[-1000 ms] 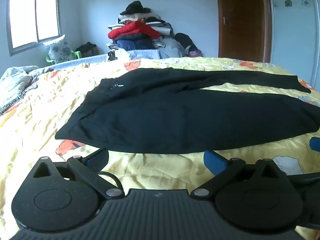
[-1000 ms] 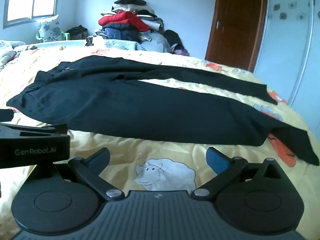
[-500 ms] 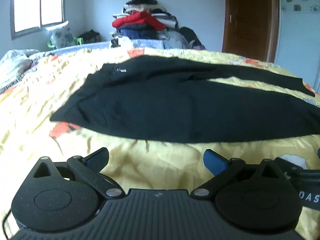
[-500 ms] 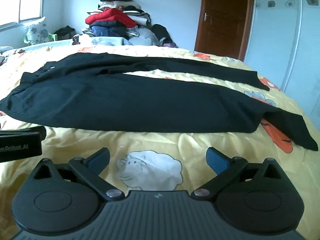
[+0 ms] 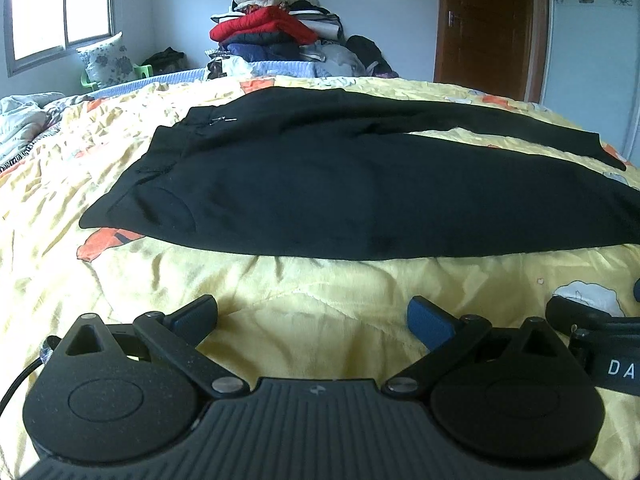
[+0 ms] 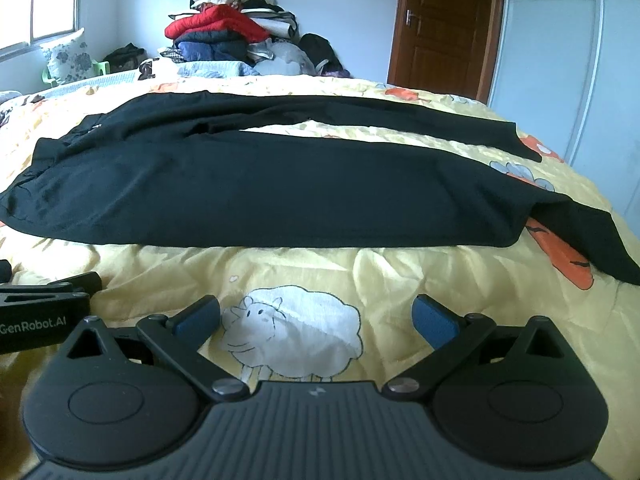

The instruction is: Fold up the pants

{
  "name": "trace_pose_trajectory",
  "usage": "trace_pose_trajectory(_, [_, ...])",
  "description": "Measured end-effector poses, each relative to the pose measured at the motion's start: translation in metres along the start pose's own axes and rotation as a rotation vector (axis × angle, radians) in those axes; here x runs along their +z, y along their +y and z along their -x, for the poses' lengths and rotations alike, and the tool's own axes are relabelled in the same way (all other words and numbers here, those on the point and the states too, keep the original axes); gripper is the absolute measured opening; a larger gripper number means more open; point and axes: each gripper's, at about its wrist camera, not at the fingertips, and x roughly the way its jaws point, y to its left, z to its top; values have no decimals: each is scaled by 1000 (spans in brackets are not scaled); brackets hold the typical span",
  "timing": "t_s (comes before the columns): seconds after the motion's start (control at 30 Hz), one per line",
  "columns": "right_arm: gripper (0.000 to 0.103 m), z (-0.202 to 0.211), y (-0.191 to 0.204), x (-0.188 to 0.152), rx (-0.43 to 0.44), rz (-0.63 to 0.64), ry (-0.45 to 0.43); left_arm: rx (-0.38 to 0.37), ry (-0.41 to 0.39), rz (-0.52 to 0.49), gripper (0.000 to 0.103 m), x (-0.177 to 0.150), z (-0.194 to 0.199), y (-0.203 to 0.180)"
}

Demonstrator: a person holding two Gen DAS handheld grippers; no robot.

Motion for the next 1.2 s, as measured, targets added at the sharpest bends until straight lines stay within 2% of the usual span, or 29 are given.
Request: trace_pose_trajectory(1.2, [103,-8,-5,-1,28,-29,27,-15,8,15,103,-2,-3,3])
